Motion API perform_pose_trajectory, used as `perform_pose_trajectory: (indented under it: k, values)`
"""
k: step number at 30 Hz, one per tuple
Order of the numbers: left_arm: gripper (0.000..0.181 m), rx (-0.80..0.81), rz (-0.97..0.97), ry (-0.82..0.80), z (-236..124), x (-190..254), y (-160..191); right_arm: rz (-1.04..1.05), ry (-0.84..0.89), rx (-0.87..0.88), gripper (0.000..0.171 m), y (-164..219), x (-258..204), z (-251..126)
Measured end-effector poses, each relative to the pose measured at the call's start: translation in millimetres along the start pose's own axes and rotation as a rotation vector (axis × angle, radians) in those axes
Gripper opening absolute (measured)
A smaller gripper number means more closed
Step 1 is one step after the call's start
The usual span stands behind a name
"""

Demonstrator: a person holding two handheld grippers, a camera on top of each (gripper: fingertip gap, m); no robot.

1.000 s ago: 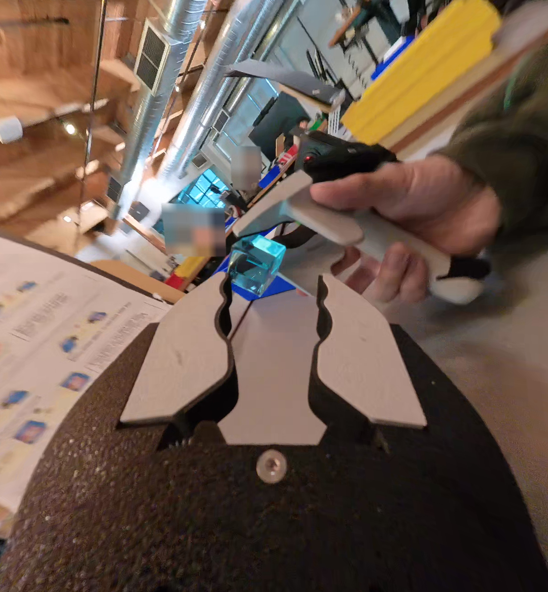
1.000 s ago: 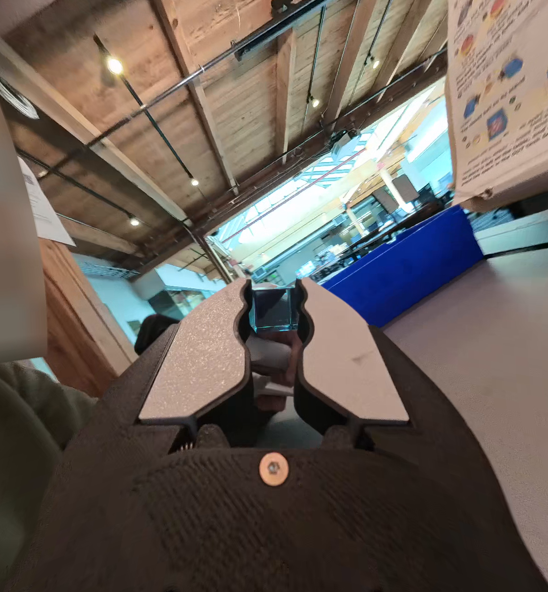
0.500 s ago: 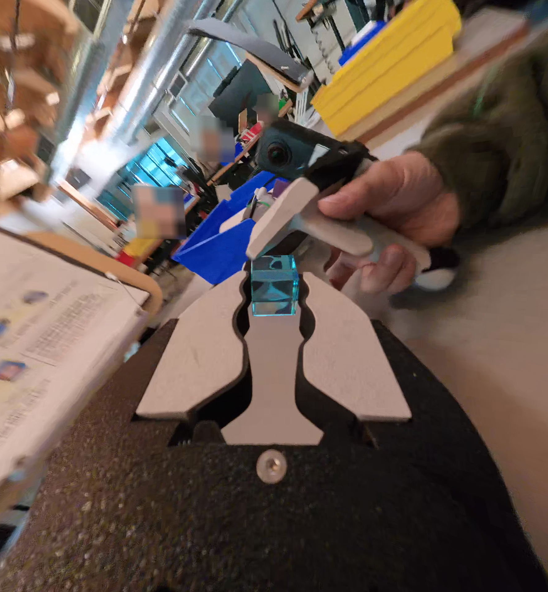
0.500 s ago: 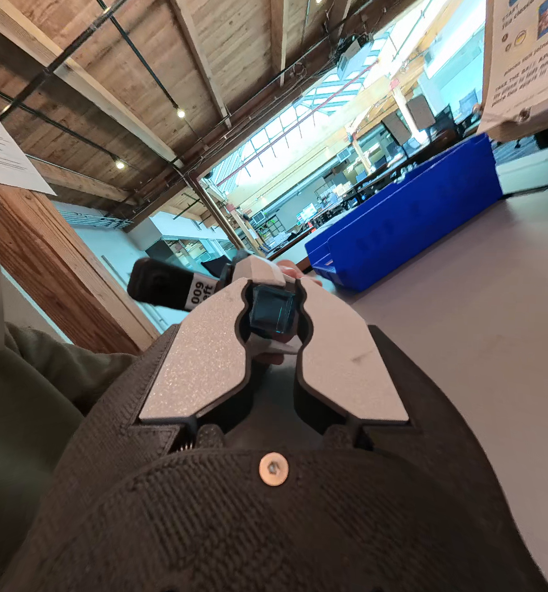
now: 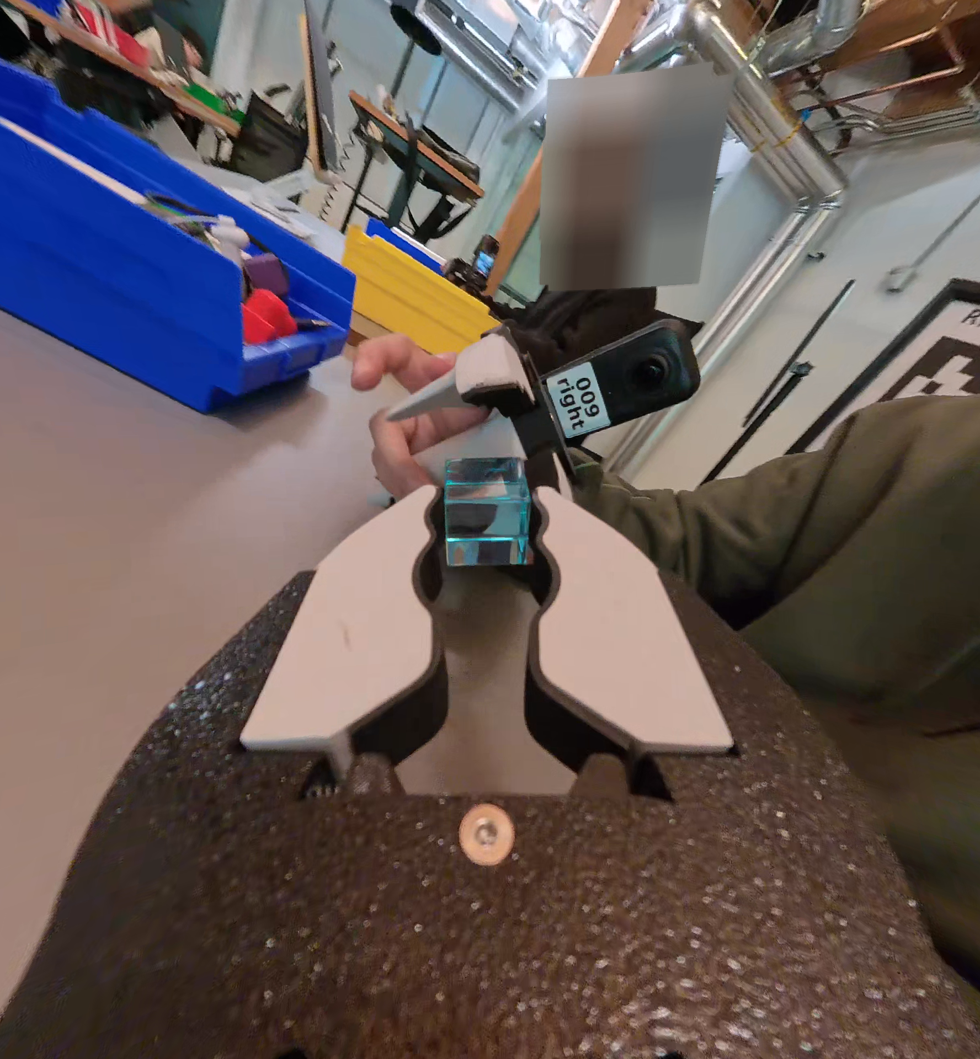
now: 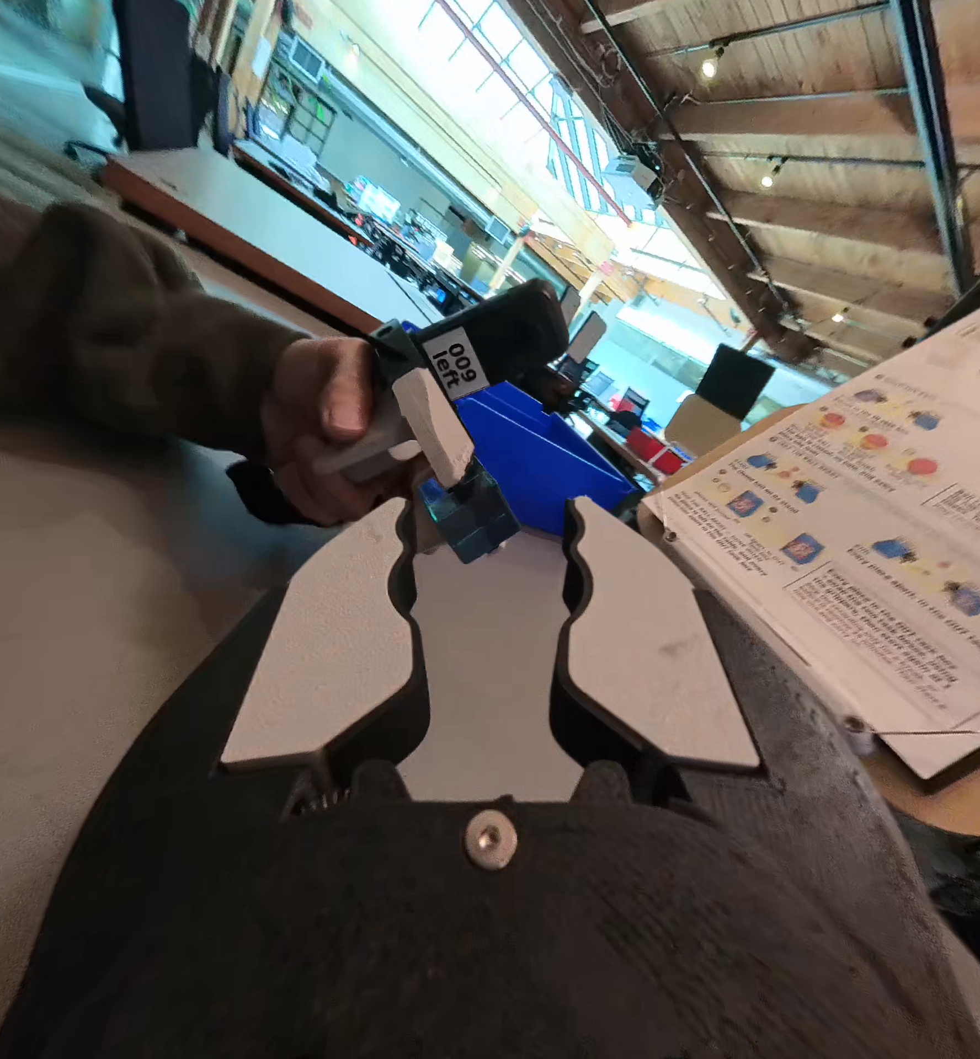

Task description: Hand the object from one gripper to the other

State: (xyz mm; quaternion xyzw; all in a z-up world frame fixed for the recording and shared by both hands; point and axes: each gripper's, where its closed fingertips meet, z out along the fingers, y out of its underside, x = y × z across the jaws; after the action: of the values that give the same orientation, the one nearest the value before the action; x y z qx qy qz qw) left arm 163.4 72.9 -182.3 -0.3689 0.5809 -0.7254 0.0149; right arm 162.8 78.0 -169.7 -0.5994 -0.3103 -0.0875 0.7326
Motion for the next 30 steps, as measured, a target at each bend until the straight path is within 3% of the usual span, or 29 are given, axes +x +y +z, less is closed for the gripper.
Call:
perform_pose_trajectory:
  k: [6, 10, 13, 15, 19, 23, 27, 30]
  values:
    - [0.027, -0.059, -0.122, 0.091, 6, 8, 12, -0.175, -0.063, -0.097, 0.041, 13, -20, 7]
    - [0.027, -0.041, -0.151, 0.053, 6, -1, 11, -0.138, -0.043, -0.162, 0.031, 20, -17, 9]
    - [0.031, -0.004, -0.005, -0.122, 3, -20, 5, -0.048, -0.003, -0.257, 0.028, 32, -7, 9]
    - [0.050, 0.023, 0.125, -0.291, -2, -35, -3, -0.030, 0.106, -0.321, 0.028, 41, 12, 4]
    - [0.048, 0.044, 0.197, -0.519, -5, -52, -14, -0.206, 0.234, -0.506, 0.028, 62, 35, -9]
    - [0.047, -0.071, 0.158, -0.626, 6, -59, -3, -0.445, 0.231, -0.637, 0.028, 73, 33, -10]
    - [0.046, -0.138, 0.179, -0.672, 18, -57, 6, -0.535, 0.214, -0.651, 0.028, 71, 28, -4]
    - [0.035, -0.159, 0.206, -0.730, 18, -62, 8, -0.572, 0.204, -0.649, 0.028, 69, 23, -1]
